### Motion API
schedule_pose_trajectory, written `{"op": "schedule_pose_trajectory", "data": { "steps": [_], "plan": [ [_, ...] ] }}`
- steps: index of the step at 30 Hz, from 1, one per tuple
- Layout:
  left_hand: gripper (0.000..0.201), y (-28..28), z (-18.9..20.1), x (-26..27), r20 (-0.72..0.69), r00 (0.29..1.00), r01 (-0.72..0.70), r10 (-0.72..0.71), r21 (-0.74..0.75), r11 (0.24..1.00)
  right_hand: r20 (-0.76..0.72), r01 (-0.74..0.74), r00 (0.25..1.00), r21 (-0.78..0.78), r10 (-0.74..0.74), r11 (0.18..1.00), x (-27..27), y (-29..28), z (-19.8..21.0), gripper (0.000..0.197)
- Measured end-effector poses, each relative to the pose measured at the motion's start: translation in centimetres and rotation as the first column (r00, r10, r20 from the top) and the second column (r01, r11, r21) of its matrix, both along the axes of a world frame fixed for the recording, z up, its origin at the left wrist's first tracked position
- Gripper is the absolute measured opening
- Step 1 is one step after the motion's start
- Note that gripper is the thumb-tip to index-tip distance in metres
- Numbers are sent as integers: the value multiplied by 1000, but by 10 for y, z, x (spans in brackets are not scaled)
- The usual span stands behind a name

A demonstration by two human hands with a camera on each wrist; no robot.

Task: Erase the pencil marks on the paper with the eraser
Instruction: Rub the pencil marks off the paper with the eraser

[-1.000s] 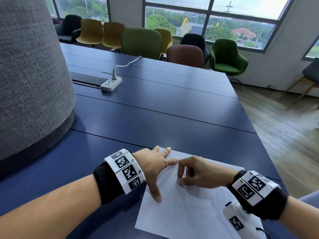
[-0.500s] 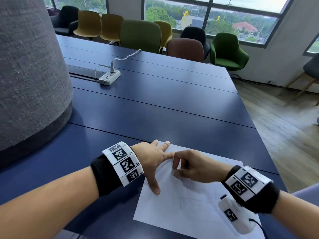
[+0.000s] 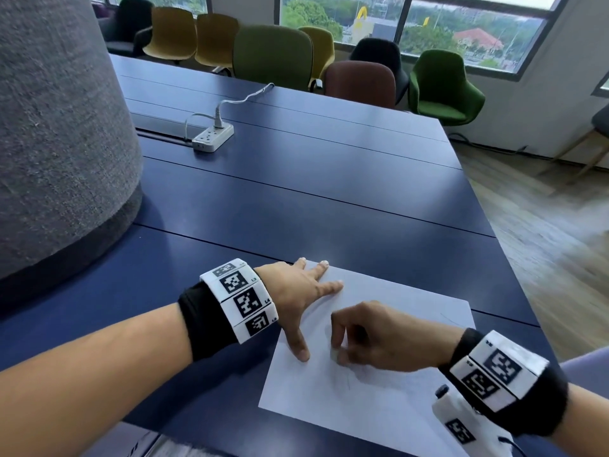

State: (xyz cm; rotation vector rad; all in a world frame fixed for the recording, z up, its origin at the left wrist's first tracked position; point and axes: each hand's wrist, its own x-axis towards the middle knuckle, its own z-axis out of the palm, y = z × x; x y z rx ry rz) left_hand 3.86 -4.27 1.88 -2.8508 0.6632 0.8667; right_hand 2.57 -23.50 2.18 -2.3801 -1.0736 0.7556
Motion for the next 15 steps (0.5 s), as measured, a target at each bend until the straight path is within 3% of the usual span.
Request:
{"op": "schedule_pose_trajectory", "data": {
  "steps": [2,6,11,15],
  "plan": [
    [131,0,-1,0,-2,1000,-2,2,3,1000,-6,-49,999,-21,49,999,-2,2,2,6],
    [132,0,-2,1,-2,1000,-3,3,5,1000,81,82,993,20,-83,996,9,-2,0,6],
    [131,-1,0,-1,-1,1000,-3,3,5,1000,-76,-125,989,-17,123,992,-12,0,2,4],
    [132,-1,-2,0,-10,1000,-10,11,8,1000,36,9,999,13,-9,1000,3,-2,0,5]
  ]
}}
